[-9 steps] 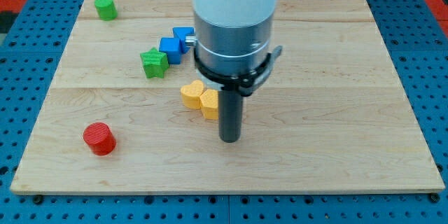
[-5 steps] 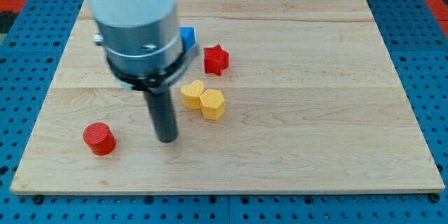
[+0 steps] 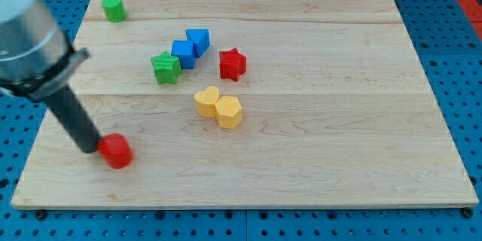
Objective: Move the red circle below the yellow hexagon
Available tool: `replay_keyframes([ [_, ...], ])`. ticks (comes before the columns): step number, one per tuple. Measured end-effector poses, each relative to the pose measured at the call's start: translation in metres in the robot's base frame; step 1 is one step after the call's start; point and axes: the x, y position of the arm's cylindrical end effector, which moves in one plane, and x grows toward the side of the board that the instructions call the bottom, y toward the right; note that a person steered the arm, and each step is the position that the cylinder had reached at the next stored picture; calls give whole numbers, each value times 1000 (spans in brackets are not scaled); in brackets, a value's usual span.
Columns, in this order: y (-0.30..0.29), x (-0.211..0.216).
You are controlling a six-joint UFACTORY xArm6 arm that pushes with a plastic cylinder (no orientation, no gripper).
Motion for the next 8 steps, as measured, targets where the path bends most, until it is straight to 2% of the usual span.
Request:
replay_keyframes([
  [1, 51, 10],
  [2, 53, 20],
  [3, 28, 24],
  [4, 21, 67],
  [5, 61, 80],
  [6, 87, 79],
  [7, 85, 73],
  [8, 53, 66],
])
